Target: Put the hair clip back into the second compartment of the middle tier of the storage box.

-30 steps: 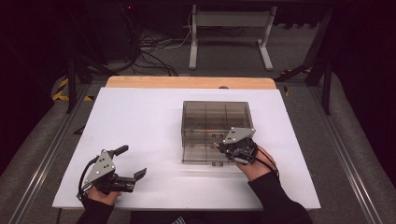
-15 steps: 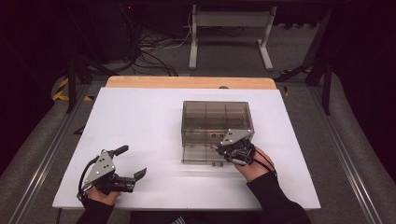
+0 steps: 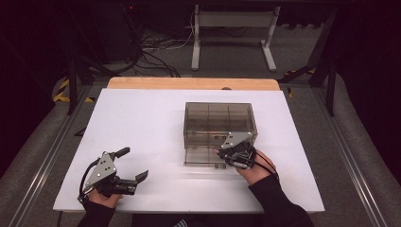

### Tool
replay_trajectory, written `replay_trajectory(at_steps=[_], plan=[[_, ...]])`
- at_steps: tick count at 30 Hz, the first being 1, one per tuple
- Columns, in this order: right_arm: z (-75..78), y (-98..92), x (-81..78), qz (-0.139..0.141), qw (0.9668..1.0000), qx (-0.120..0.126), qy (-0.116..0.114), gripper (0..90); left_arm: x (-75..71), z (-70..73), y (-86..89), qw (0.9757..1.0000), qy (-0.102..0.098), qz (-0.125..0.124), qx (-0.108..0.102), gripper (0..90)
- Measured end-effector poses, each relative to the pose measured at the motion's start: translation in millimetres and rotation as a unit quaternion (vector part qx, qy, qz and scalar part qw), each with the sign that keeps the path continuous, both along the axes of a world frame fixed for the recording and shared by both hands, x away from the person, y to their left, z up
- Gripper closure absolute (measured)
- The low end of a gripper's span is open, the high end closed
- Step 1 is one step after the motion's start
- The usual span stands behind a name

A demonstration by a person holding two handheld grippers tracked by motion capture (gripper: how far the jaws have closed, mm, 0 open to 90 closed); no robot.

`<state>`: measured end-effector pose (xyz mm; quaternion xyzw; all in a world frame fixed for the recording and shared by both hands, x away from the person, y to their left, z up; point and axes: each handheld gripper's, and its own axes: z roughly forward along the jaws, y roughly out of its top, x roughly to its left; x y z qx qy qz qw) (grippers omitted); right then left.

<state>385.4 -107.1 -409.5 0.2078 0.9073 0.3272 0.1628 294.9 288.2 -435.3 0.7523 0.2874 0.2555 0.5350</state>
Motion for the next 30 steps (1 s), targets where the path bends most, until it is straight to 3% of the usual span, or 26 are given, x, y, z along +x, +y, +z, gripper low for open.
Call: replay_trajectory(at_steps=[23, 30], plan=[[2.8, -2.3, -0.9, 0.003, 0.9999, -0.003, -0.013, 83.0, 0.0, -0.1, -0.3, 1.0000, 0.000, 0.000, 0.000, 2.1], [8.4, -1.1, -6.1, 0.011, 0.9997, 0.001, -0.020, 90.0, 0.2, -0.3, -0.3, 1.0000, 0.000, 0.001, 0.000, 2.1]])
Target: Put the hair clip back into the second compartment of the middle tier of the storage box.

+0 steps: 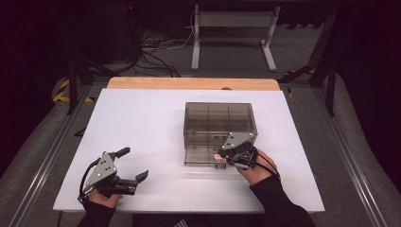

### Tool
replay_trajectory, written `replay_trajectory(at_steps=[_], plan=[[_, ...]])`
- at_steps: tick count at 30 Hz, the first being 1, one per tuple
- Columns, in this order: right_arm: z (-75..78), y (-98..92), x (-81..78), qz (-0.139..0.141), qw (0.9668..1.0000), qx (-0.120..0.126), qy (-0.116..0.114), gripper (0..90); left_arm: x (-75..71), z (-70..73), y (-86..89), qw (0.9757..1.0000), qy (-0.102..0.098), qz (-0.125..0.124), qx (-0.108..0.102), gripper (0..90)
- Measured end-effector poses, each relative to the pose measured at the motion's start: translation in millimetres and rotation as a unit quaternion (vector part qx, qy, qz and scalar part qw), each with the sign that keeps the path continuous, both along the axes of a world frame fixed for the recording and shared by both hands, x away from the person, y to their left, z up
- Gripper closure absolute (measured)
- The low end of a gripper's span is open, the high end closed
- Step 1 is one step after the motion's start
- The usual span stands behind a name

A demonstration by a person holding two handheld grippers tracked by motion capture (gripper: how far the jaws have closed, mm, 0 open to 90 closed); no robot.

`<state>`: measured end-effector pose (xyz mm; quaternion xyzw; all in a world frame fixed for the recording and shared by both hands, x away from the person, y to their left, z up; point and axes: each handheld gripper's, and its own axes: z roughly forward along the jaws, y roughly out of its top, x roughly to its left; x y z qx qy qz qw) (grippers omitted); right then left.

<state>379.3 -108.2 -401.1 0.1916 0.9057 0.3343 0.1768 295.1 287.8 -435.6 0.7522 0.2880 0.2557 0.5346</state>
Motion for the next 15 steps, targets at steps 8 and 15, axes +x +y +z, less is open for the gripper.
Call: replay_trajectory(at_steps=[8, 15], plan=[[9.6, 0.4, -6.3, 0.011, 0.9999, 0.003, -0.002, 90.0, 0.5, -0.4, 0.0, 1.0000, 0.003, 0.000, -0.001, 2.1], [12.6, 0.7, -15.0, 0.028, 0.9996, 0.000, -0.005, 90.0, 0.2, 0.0, 0.0, 1.0000, 0.001, 0.000, -0.001, 2.1]])
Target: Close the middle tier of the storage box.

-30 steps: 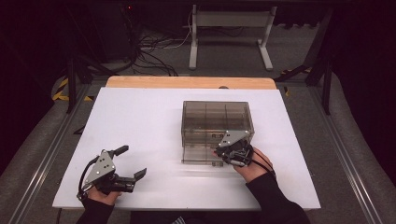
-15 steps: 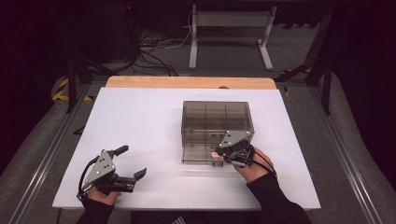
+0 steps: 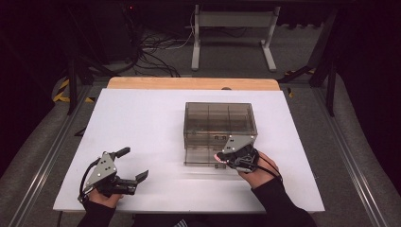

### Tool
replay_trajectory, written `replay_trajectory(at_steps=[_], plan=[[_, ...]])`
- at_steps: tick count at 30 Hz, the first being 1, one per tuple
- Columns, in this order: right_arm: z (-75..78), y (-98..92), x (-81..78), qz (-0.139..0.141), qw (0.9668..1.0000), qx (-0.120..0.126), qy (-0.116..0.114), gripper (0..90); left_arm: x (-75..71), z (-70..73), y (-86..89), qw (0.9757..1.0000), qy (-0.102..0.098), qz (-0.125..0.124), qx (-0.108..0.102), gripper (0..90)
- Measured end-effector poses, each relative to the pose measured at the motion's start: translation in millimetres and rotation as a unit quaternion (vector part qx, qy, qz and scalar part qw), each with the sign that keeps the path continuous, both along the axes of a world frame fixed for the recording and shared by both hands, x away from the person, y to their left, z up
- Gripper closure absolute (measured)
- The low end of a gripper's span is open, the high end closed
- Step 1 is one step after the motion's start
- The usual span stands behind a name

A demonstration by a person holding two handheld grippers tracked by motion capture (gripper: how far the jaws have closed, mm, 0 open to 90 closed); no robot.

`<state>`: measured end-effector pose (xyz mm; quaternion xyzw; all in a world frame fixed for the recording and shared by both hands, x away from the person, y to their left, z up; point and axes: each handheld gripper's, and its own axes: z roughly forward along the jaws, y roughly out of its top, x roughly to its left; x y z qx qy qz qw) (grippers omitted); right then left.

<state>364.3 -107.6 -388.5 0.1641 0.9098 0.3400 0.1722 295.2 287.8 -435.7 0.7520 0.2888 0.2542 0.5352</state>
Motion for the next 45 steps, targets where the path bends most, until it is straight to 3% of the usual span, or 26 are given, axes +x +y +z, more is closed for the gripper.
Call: replay_trajectory(at_steps=[19, 45], plan=[[1.5, -10.2, -12.8, 0.008, 0.9998, 0.007, 0.014, 90.0, 0.5, -0.2, -1.2, 1.0000, -0.001, -0.003, 0.000, 2.1], [-8.2, -16.5, -20.4, 0.029, 0.9970, -0.045, 0.056, 90.0, 0.9, -0.1, -1.3, 1.0000, -0.001, -0.006, 0.000, 2.1]])
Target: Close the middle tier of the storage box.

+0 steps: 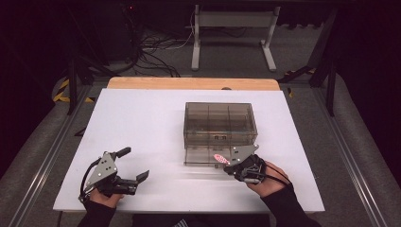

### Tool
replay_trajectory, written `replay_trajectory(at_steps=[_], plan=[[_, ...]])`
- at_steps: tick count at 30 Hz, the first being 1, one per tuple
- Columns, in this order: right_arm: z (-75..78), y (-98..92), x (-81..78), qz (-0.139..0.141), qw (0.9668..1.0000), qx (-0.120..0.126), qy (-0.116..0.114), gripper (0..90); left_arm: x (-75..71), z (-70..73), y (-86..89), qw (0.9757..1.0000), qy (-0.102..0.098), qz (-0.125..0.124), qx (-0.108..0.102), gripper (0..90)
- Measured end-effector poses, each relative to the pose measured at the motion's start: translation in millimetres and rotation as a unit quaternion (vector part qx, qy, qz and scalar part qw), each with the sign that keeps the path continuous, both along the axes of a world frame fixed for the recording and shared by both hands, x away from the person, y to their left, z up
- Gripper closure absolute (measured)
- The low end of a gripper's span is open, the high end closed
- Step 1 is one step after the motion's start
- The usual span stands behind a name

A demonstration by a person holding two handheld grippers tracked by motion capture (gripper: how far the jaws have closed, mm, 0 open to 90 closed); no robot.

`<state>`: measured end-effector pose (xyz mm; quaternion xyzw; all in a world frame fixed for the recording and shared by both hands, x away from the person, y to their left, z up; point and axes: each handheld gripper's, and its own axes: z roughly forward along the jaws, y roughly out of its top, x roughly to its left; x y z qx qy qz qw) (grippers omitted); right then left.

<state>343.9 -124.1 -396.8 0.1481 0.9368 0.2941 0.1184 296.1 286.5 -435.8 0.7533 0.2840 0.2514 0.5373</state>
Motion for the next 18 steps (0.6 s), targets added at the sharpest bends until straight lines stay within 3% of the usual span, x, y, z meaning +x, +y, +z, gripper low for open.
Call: replay_trajectory(at_steps=[18], plan=[[-11.7, -2.9, 5.9, -0.001, 0.9993, -0.021, 0.030, 90.0, 0.1, 0.0, 0.1, 1.0000, 0.000, -0.001, 0.000, 2.1]])
